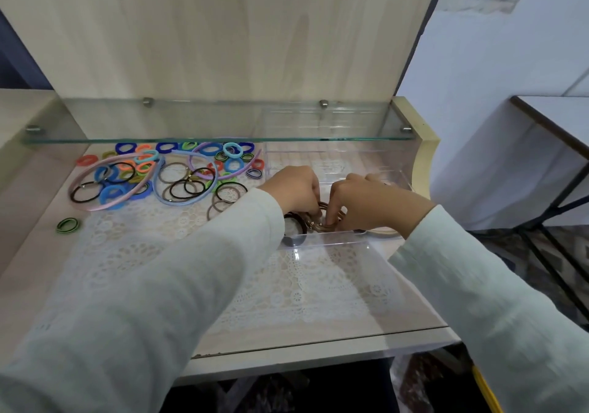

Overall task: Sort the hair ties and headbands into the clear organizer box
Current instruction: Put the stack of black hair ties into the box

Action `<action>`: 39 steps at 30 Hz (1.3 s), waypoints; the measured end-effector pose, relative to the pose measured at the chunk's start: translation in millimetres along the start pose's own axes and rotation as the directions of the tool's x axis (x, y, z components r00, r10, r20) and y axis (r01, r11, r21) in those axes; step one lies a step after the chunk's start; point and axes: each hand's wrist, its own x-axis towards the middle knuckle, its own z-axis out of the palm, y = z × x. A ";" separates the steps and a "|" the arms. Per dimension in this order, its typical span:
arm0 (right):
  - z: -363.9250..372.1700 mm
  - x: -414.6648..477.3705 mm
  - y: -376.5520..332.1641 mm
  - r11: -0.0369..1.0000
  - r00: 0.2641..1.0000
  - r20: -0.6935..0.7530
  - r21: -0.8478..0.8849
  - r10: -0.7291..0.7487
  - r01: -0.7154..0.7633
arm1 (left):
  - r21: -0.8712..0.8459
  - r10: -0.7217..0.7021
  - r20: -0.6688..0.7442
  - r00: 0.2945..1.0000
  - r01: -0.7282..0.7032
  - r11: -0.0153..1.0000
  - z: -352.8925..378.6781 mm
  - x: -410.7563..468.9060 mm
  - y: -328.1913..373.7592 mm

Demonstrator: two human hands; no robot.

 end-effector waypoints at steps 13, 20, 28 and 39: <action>-12.4 -5.8 -1.5 0.998 1.000 0.001 0.064 -0.025 0.024 | -0.097 0.014 0.070 0.997 -0.007 0.995 -1.1 3.2 -7.2; -3.7 -9.6 14.0 0.961 0.977 -0.201 0.275 0.069 -0.011 | -0.123 0.027 -0.050 0.998 -0.033 0.992 -3.0 -6.4 -13.8; 18.0 1.0 5.3 0.979 0.939 -0.318 0.191 0.134 -0.075 | 0.041 0.016 -0.058 0.998 -0.014 0.999 8.8 -16.3 -16.1; 24.3 6.3 -1.5 0.982 0.923 -0.348 0.145 0.166 -0.122 | 0.245 0.046 -0.077 0.996 -0.026 0.969 10.6 -22.0 -4.7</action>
